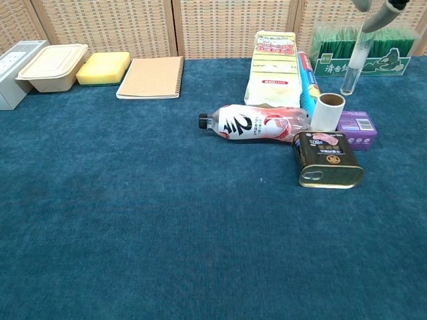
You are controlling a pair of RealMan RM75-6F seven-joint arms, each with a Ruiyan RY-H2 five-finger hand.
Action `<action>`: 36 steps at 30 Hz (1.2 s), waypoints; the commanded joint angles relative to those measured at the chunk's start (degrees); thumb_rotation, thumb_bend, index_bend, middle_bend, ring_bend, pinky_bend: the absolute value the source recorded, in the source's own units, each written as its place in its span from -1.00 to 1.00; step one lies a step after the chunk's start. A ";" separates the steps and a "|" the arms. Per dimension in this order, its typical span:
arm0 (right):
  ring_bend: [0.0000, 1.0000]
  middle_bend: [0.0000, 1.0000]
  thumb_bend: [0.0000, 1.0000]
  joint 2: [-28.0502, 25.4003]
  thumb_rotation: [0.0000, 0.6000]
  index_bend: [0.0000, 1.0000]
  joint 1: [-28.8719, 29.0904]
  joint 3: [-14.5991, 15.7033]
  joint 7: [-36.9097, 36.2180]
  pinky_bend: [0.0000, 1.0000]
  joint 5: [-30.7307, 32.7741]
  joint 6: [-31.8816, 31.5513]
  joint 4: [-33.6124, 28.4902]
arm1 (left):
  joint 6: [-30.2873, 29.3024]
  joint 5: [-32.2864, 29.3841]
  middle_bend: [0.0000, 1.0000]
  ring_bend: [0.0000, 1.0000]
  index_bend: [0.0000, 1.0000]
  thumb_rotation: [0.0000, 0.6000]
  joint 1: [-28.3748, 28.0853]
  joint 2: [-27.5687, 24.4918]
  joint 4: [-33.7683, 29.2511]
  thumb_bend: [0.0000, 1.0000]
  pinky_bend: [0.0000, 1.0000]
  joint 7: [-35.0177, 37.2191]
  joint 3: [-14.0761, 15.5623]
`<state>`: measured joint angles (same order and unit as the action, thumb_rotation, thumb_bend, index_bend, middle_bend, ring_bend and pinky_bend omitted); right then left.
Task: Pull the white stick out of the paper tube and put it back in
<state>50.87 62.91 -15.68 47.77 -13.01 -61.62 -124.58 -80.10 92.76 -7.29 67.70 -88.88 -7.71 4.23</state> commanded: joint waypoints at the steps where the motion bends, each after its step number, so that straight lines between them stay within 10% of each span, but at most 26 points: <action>1: 1.00 0.90 -0.24 0.14 1.00 0.64 0.88 0.33 -0.20 0.92 0.88 0.44 0.39 | 0.01 -0.04 -1.00 -1.00 -0.98 0.15 0.00 0.00 0.01 -0.37 -0.93 0.04 -0.01; 36: 1.00 0.90 -0.24 5.43 1.00 0.64 6.81 2.74 -2.75 0.92 4.50 0.30 4.62 | 0.04 -0.17 -1.00 -1.00 -0.98 0.16 -0.08 -0.15 0.10 -0.37 -0.93 0.40 -0.09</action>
<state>55.92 69.49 -13.08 45.12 -8.84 -61.49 -120.51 -80.08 92.59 -7.38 67.55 -88.78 -7.31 4.15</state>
